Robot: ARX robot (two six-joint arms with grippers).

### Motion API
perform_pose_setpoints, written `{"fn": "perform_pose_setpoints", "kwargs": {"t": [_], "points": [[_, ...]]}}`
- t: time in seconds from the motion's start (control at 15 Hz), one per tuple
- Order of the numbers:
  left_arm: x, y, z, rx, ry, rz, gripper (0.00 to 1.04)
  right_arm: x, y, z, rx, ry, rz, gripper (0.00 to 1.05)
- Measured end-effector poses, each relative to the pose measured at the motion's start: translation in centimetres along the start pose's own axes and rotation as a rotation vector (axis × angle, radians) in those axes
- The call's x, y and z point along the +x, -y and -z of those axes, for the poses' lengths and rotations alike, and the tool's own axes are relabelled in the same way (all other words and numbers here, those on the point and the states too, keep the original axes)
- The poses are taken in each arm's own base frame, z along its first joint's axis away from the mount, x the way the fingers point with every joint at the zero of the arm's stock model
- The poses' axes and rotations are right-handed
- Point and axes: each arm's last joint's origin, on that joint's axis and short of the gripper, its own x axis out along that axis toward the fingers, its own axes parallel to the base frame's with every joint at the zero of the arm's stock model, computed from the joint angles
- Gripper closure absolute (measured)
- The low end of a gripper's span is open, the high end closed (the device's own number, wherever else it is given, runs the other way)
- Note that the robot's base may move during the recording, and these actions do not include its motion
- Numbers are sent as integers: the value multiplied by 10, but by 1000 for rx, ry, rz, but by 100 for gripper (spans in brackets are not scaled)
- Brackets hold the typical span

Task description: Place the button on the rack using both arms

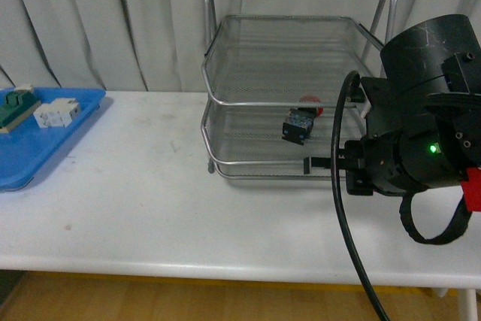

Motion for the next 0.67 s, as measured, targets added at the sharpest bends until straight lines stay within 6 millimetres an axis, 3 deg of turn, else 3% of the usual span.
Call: {"fn": "perform_pose_setpoints", "kwargs": {"t": [0.33,0.53,0.67], "points": [[0,0,0,0,0,0,7,24,8,-27,-12,26,21,103],[0,0,0,0,0,0,7,28,10,-28,-11,33,25,103],[0,0,0,0,0,0,7,22,12,-19,3,42,-2,103]]}}
